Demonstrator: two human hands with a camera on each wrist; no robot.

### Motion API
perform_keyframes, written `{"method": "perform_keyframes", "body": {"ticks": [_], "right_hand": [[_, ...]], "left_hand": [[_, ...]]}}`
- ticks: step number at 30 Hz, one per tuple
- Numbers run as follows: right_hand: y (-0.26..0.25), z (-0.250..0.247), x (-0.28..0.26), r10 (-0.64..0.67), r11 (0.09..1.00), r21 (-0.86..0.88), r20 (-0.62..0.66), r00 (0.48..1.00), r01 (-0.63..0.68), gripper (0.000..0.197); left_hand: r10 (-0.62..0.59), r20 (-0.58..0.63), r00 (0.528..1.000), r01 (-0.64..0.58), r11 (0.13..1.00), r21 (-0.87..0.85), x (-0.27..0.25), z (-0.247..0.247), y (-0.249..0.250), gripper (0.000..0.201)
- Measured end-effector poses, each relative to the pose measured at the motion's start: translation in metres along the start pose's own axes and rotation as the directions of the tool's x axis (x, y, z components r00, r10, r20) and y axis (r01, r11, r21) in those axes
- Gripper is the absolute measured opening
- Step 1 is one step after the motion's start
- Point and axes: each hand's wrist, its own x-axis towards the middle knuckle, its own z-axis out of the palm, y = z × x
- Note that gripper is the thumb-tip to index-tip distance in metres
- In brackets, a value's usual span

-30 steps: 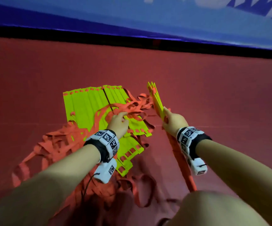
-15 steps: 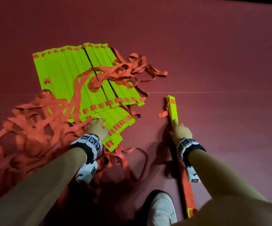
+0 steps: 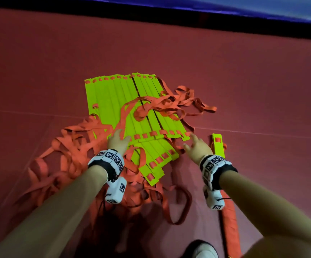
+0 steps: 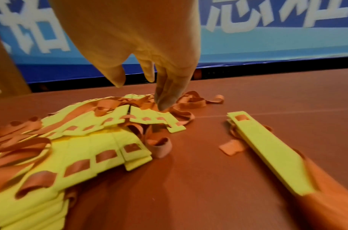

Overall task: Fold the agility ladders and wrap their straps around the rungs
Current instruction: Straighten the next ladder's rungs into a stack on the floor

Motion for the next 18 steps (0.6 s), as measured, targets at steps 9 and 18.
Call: {"method": "perform_keyframes", "body": {"ticks": [9, 18], "right_hand": [[-0.067, 0.040, 0.059, -0.214, 0.973, -0.077, 0.065, 0.975, 0.219, 0.052], [-0.080, 0.073, 0.110, -0.356, 0.755, -0.477, 0.280, 0.892, 0.451, 0.056]], "left_hand": [[0.009, 0.014, 1.000, -0.014, 0.928, 0.372, 0.047, -0.036, -0.041, 0.063], [0.029, 0.220, 0.975, -0.143, 0.840, 0.524, 0.085, -0.009, -0.058, 0.086]]}}
